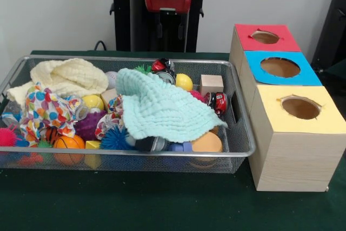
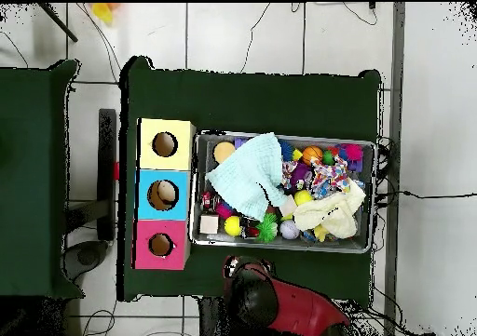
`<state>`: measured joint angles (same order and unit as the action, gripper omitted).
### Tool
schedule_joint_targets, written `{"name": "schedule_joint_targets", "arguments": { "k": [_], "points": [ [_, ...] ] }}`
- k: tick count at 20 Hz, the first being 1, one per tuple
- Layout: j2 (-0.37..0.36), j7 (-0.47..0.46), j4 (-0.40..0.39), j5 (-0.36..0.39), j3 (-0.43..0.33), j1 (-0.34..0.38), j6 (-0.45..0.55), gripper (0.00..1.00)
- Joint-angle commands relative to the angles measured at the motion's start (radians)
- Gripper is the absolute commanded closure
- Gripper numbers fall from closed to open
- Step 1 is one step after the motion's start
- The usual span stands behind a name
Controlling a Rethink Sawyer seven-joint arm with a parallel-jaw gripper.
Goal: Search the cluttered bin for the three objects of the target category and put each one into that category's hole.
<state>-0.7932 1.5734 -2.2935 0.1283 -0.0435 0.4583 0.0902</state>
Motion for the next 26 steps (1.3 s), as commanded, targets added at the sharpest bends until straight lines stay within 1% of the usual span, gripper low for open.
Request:
{"name": "schedule_joint_targets", "arguments": {
  "k": [1,4,6,9,12,15,17,20,23,26],
  "points": [
    [-0.009,0.062,0.117,0.039,-0.067,0.047,0.054,0.00],
    [-0.008,0.049,0.106,0.070,-0.067,0.089,0.028,0.00],
    [0.017,0.012,0.119,0.093,-0.099,0.133,0.051,0.00],
    [0.044,-0.020,0.134,0.123,-0.126,0.178,0.075,0.00],
    [0.031,-0.017,0.133,0.137,-0.127,0.199,0.096,0.00],
    [0.013,-0.017,0.146,0.147,-0.110,0.211,0.122,0.00],
    [0.002,-0.027,0.166,0.157,-0.104,0.223,0.143,0.00],
    [-0.001,-0.064,0.217,0.175,-0.113,0.255,0.192,0.00],
    [0.021,-0.103,0.276,0.194,-0.141,0.290,0.247,0.00],
    [0.047,-0.104,0.314,0.201,-0.159,0.312,0.278,0.00]
  ]
}}
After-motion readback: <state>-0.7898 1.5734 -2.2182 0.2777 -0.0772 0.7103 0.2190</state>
